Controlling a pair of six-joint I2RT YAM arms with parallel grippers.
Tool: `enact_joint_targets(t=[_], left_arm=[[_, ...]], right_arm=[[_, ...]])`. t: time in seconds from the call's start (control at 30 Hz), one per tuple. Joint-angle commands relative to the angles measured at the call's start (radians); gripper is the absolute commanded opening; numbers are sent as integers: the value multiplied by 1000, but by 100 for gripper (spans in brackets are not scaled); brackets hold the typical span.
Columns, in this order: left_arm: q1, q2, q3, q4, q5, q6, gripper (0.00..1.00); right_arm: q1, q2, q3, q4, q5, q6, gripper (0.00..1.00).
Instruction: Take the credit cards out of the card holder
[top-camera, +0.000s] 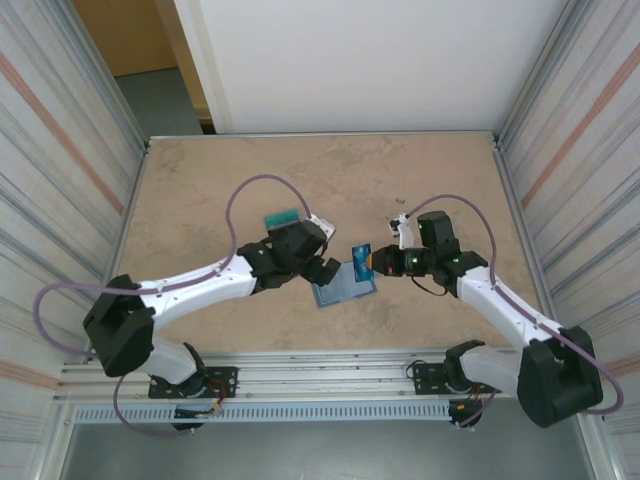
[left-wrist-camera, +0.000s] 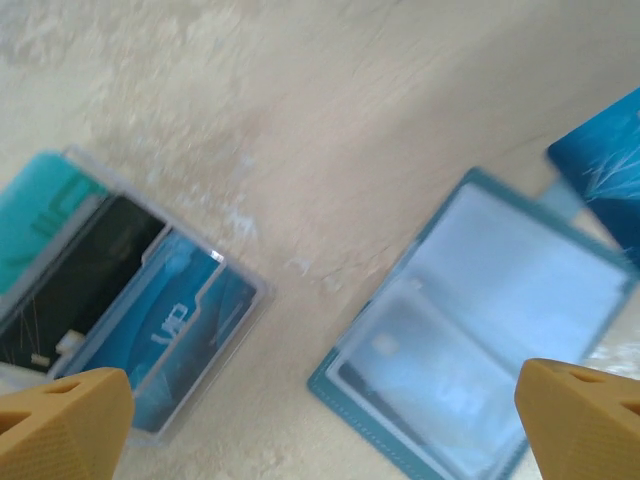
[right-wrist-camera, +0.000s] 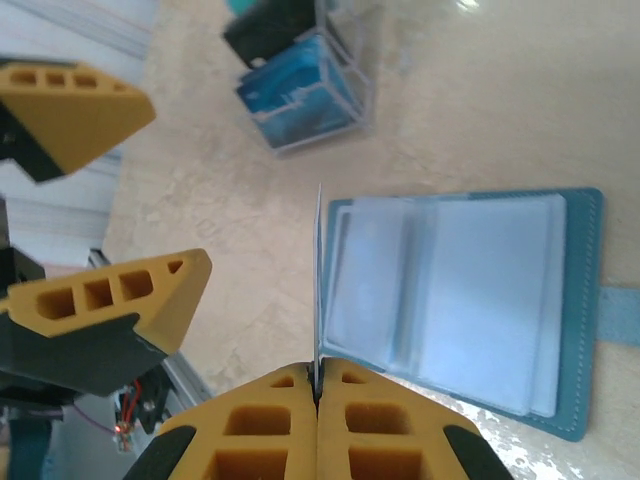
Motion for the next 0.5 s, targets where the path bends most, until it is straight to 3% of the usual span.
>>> enact_joint_targets(t=[0.0,0.13,0.3,0.47], left_arm=[[44,-62,45,11,241,131,99],[95,-88,83,16,464,186,97],[136,-87,143,-32,663,270,91],[156,-60,198,-126,772,357,84]], right_arm=[[30,-71,41,-20,-13,-93,2],[75,-129,56,-17,-34,-147,3],[112,-135,78,-23,-92,-208,4],[142,-125,108,-52,-157,-272,5]])
